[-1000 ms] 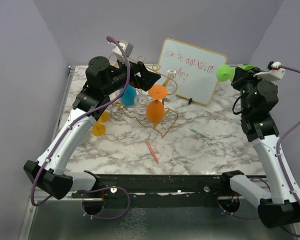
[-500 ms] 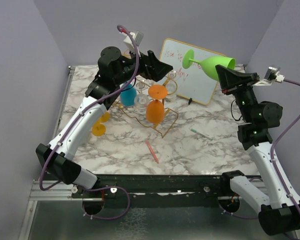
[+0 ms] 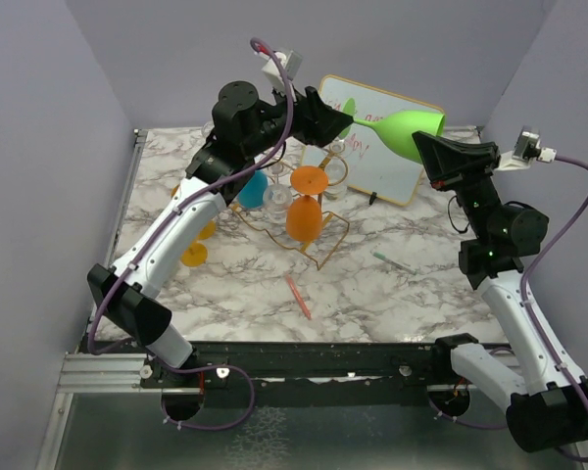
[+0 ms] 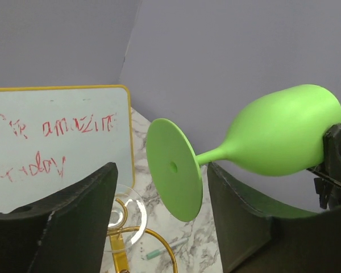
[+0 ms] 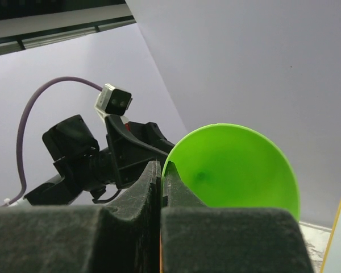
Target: Place the wine glass upside down on the wine glass rack
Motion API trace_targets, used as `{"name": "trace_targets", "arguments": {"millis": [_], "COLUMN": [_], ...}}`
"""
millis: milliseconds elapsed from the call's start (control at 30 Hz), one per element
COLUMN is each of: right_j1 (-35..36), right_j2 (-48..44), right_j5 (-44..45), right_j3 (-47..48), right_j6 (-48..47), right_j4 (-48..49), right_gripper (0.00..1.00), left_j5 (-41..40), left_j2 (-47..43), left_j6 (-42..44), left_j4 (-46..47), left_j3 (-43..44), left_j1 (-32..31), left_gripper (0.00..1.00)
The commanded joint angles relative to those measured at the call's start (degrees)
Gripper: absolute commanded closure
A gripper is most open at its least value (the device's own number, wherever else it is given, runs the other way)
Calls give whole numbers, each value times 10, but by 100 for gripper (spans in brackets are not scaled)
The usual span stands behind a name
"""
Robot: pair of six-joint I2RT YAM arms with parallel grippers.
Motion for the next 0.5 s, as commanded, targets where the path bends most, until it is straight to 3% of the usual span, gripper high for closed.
{"name": "trace_targets", "arguments": {"millis": [0, 167, 300, 467], "right_j1": [-2, -2, -2, -2], "right_j2": [4, 6, 7, 10], "right_j5": [-18, -15, -14, -11], "right_j3": [-7, -11, -12, 4], "right_j6": [26, 28, 24, 8], "right_j4": [45, 50, 44, -12], "right_gripper": [99, 99, 97, 63], "left_j5": [-31, -54, -76, -116], "left_j2": [11, 20, 20, 15], "left_j6": [24, 51, 73, 144], "left_j4": [-12, -34, -36, -34], "left_j3": [23, 37, 38, 43], "left_j1": [-16, -27, -31, -38], "left_gripper": [41, 66, 100, 100]}}
